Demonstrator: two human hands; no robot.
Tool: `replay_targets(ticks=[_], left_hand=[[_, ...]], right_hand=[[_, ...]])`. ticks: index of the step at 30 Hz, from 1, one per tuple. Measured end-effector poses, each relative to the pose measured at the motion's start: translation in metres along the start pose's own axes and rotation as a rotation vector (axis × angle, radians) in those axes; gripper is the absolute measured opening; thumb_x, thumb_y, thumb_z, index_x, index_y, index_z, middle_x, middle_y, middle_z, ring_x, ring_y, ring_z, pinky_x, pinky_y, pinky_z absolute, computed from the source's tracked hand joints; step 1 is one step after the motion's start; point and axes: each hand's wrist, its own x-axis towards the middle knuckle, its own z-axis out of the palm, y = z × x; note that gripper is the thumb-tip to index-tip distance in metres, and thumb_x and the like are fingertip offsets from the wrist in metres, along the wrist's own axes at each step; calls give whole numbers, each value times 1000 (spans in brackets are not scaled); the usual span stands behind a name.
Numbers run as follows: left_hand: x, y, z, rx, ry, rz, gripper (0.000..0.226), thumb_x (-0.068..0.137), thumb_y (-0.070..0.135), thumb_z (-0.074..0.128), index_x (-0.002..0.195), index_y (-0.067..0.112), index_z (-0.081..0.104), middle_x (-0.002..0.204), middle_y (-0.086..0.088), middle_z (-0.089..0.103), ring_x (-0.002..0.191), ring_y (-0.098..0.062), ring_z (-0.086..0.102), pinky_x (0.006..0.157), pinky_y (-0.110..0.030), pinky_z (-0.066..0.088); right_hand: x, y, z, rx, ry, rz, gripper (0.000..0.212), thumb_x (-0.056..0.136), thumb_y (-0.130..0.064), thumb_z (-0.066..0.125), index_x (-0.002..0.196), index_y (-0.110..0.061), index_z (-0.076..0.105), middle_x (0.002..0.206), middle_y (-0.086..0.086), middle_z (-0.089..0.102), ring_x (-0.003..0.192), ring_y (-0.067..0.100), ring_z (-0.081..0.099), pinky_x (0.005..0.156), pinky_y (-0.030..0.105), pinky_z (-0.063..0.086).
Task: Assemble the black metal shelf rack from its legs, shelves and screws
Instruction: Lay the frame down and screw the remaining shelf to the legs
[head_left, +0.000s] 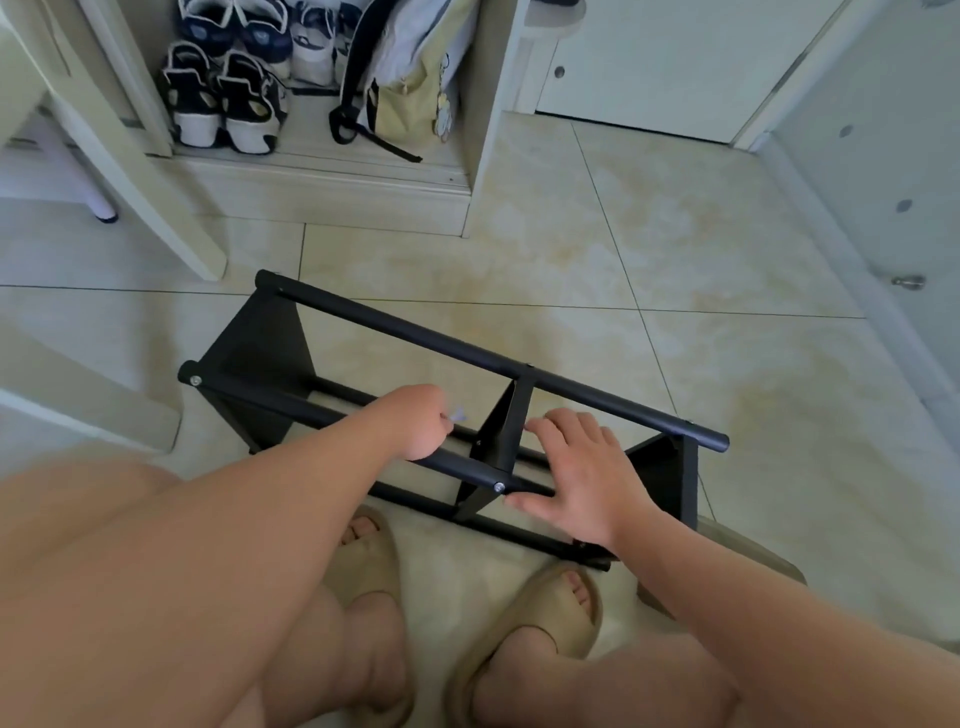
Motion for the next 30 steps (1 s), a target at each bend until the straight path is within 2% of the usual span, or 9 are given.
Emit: replay_targets(ticks=[2, 4, 6, 8, 13, 17, 19, 24, 30], left_hand=[[4, 0, -2, -44, -7, 39, 28, 99, 24, 56, 84, 2, 67, 76, -12, 60, 68, -21, 50, 61, -30, 36], [7, 1, -4, -92, -26, 87, 24, 94, 25, 63, 86, 6, 76, 82, -11, 71, 70, -19, 56, 64, -28, 40], [11, 1, -7, -124, -57, 114, 18, 90, 25, 67, 88, 11, 79, 82, -5, 75, 72, -15, 63, 66, -24, 43], [15, 0, -8, -135, -85, 129, 12, 88, 27, 71, 92, 19, 79, 78, 7, 74, 75, -7, 66, 67, -21, 45], [27, -1, -5, -108, -157, 159, 10, 86, 31, 73, 89, 23, 79, 79, 9, 74, 80, -9, 67, 74, -24, 50], [38, -2, -2, -329, -264, 105, 11, 91, 20, 66, 85, 21, 75, 63, 9, 68, 65, -8, 64, 67, -24, 52], [43, -2, 0, -419, -285, 79, 12, 93, 21, 65, 85, 22, 74, 61, 12, 66, 65, -4, 64, 67, -22, 54], [49, -5, 10, -589, -314, 9, 10, 91, 28, 71, 85, 21, 75, 78, 8, 76, 79, -7, 73, 68, -24, 56], [52, -1, 17, -733, -242, 17, 9, 85, 14, 78, 93, 12, 73, 79, -4, 77, 73, -12, 75, 65, -24, 58]], right_hand=[[6, -2, 5, -7, -35, 40, 107, 74, -87, 45, 158, -28, 18, 164, 3, 16, 151, 30, 13, 121, 48, 19], [13, -3, 14, -32, -73, 61, 119, 66, -98, 29, 160, -34, -7, 168, 1, -16, 154, 29, -17, 123, 55, -3], [18, -2, 22, -40, -73, 74, 122, 60, -103, 16, 155, -38, -24, 164, 1, -30, 151, 29, -29, 119, 57, -14], [23, 0, 27, -43, -64, 79, 119, 58, -106, 6, 149, -41, -33, 163, 2, -34, 149, 30, -32, 119, 59, -16], [26, 2, 36, 44, -14, 72, 118, 61, -105, 9, 156, -41, -20, 166, 5, -27, 151, 30, -29, 120, 59, -13], [24, 0, 38, 66, -12, 69, 114, 66, -103, 14, 156, -41, -20, 164, 7, -31, 149, 29, -32, 120, 59, -13], [24, -1, 39, 60, -15, 70, 113, 69, -101, 18, 157, -40, -19, 164, 7, -30, 150, 30, -31, 120, 60, -11], [23, -2, 38, 47, -22, 80, 113, 71, -98, 25, 159, -37, -13, 165, 7, -29, 151, 31, -29, 122, 61, -8], [24, -3, 34, 46, -38, 86, 113, 71, -97, 22, 160, -35, -11, 165, 7, -28, 151, 30, -29, 122, 60, -8]])
